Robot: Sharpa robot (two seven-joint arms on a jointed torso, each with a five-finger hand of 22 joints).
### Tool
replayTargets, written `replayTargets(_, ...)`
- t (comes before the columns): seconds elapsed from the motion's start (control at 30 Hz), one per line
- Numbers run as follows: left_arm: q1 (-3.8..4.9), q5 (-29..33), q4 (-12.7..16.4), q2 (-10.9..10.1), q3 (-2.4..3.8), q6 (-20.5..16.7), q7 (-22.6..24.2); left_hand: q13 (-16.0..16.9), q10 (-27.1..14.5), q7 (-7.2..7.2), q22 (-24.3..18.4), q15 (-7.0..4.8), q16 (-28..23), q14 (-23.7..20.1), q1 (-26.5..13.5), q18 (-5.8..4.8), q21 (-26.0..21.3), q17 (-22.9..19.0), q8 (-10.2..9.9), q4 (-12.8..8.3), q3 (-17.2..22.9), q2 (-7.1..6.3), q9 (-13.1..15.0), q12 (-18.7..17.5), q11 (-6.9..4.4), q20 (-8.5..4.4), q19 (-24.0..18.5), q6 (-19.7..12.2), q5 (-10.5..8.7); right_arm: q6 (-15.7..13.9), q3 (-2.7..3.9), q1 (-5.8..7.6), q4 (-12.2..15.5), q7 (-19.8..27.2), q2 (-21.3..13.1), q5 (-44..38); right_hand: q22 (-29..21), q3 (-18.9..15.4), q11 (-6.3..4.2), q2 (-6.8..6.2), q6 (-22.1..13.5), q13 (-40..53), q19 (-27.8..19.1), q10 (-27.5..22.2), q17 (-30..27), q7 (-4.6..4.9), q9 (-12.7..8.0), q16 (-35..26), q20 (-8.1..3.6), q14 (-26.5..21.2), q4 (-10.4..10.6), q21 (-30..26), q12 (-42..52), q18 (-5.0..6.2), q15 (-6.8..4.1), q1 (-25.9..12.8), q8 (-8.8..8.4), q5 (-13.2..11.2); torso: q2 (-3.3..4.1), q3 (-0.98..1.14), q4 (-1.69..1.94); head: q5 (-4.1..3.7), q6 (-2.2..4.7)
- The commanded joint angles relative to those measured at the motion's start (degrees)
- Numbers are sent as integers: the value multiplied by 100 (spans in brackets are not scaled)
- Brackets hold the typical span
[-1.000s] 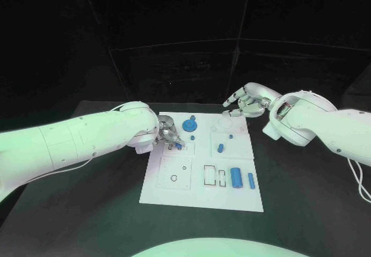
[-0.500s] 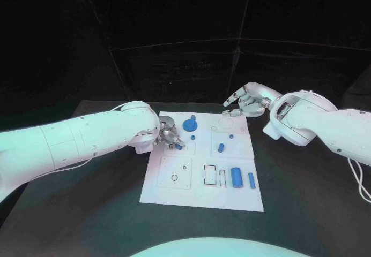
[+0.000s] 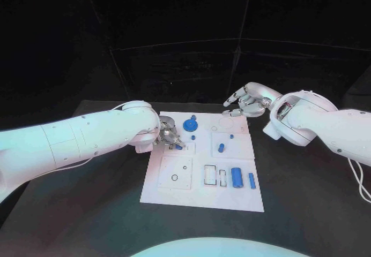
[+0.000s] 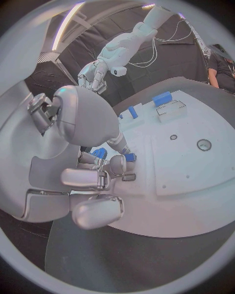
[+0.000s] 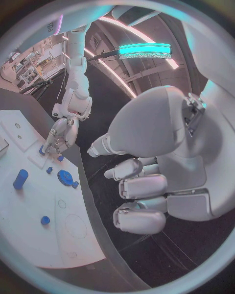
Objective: Assemble the parts on the task board
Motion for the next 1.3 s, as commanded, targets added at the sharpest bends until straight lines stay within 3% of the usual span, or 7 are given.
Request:
replayTargets(0.03,-20,-38,-24,36,-19,201,-143,-8,42,-13,2,13,18,594,-44,-80,3,1509,32,-831,904,-11,15,33,2,12,30,30,-8,15,4,12,0,47,10,6,-9,-27,-35,62,14,-8,-33,-25,-6,3,0,-32,-5,205,2,-41,-16,85,-42,17,38,41,2,-1,5,7,16)
replayTargets(0.17,-20,-19,-66,80,-19,200,-166,1,57,-28,14,11,18,594,-247,-82,7,1509,66,-672,840,-77,29,59,-5,12,33,84,-13,18,4,12,-5,48,18,6,-10,-28,-35,63,14,-9,-33,-26,-7,3,0,-33,-6,205,2,-42,-16,85,-42,18,39,43,4,-1,-2,22,9)
replayTargets(0.23,-20,-14,-94,102,-19,200,-166,18,76,-43,38,9,18,594,-545,-88,19,1509,102,-408,660,-114,39,94,-3,15,40,158,-40,23,4,12,-6,47,19,6,-10,-28,-35,63,14,-9,-33,-26,-7,3,0,-33,-6,205,2,-42,-16,85,-42,18,39,43,2,0,2,21,6)
replayTargets(0.37,-20,-8,-158,144,-19,220,-173,44,96,-58,62,-3,18,594,-877,-89,30,1509,145,-80,409,-143,53,144,-21,2,47,234,-59,33,4,12,-6,44,21,6,-10,-31,-35,66,14,-6,-32,-24,-5,3,0,-32,-6,206,4,-42,-13,85,-42,17,40,44,0,2,-1,27,2)
replayTargets(0.97,-18,-4,-285,253,-19,321,-181,170,161,-113,126,-44,18,594,-1104,-99,61,1509,267,256,49,-198,106,288,-70,-36,64,335,-58,39,4,11,-12,46,34,6,-19,-64,-34,80,11,-13,-35,-29,-12,3,-1,-42,-7,208,28,-51,-16,86,-42,1,51,8,3,0,-3,21,-5)
replayTargets(1.17,-18,-4,-293,250,-19,277,-189,186,167,-118,141,-50,18,594,-1215,-102,67,1509,300,409,-229,-277,120,318,-74,-45,67,344,-60,27,4,11,-18,52,37,6,-37,-149,-32,96,-5,-23,-37,-34,-28,5,-5,-63,-8,210,69,-69,-15,89,-41,-15,72,-127,3,-4,-3,17,-3)
replayTargets(1.3,-18,-4,-274,224,-17,140,-211,219,182,-132,166,-57,18,594,-1357,-105,78,1509,328,583,-640,-429,132,360,-98,-57,76,347,-69,22,4,11,-30,61,44,6,-51,-289,-25,141,-27,-33,-35,-37,-35,9,-8,-80,-5,215,153,-87,-8,91,-37,-70,101,-484,5,-11,-1,11,11)
